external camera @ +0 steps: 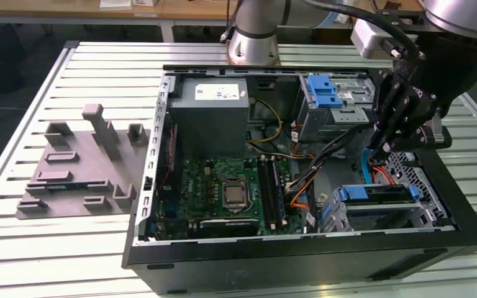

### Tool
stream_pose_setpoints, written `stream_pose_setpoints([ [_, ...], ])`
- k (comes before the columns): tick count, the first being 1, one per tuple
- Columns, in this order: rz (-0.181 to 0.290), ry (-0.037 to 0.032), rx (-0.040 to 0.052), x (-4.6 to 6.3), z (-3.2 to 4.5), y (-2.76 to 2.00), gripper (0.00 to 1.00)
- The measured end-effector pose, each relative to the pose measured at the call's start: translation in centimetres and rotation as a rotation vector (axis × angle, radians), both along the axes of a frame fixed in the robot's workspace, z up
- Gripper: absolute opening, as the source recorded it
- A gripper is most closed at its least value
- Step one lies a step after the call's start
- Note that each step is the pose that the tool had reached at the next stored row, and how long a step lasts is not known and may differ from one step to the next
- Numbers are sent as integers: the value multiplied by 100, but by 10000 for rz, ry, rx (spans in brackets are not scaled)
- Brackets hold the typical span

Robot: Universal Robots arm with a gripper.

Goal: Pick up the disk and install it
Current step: 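Insert the second disk wire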

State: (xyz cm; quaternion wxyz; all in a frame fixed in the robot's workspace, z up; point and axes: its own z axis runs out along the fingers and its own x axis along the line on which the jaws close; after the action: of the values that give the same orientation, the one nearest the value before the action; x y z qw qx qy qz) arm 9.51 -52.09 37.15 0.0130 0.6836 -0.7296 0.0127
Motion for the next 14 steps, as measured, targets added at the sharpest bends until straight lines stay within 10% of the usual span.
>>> stream_pose_setpoints([
  [14, 1, 0, 24, 2, -61, -45, 16],
])
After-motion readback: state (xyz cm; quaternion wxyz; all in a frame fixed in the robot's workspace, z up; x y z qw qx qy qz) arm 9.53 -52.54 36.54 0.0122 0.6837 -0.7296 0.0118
